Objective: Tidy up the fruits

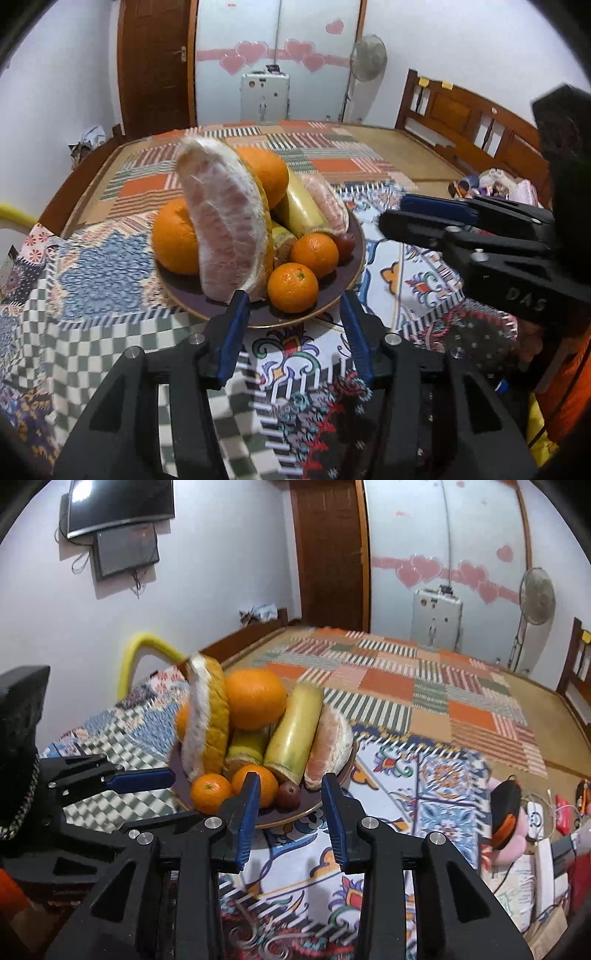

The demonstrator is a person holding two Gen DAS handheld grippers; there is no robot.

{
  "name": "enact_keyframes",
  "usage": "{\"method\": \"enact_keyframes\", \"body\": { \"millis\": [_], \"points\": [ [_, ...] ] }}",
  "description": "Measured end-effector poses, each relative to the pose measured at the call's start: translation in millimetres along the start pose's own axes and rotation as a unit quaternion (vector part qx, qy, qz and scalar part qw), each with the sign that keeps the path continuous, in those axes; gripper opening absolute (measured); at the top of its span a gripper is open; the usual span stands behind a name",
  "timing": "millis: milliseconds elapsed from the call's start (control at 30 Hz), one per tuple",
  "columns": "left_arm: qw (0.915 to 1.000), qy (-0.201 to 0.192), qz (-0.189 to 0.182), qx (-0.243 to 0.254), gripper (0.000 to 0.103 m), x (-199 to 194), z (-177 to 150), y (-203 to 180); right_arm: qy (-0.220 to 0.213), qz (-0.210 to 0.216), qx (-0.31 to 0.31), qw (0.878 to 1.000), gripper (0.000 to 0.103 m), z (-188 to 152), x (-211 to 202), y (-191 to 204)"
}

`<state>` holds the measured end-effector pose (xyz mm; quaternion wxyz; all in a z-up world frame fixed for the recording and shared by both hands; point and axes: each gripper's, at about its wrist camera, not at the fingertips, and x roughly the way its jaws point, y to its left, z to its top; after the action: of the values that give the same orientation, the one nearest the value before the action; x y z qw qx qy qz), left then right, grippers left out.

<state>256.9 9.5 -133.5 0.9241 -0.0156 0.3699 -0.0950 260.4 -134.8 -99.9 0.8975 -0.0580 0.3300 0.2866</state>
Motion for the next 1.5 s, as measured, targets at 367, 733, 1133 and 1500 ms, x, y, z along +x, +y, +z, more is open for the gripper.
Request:
{"method": "enact_keyframes", "body": {
  "millis": [367,733,1133,1500],
  "points": [
    [0.9821,-0.182,0.05,0.007,0.051,-164,2,-16,-0.142,-0.025,-0.01,0.99,0.031,15,-132,51],
    [0.9513,-0.295,0.083,0.029,0.065,-272,-31,-53,-0.241,-0.046,-0.017,0.969,0.049,-6,-212,103],
    [0.9429,-0.322,0.085,0.019,0.093,-305,-56,-58,-0.273,-0.071,-0.01,0.959,0.084,-22,-229,123],
    [0.9431,-0.322,0.083,0.011,0.101,-303,-57,-55,-0.273,-0.087,-0.007,0.958,0.085,-33,-233,125]
  ]
}}
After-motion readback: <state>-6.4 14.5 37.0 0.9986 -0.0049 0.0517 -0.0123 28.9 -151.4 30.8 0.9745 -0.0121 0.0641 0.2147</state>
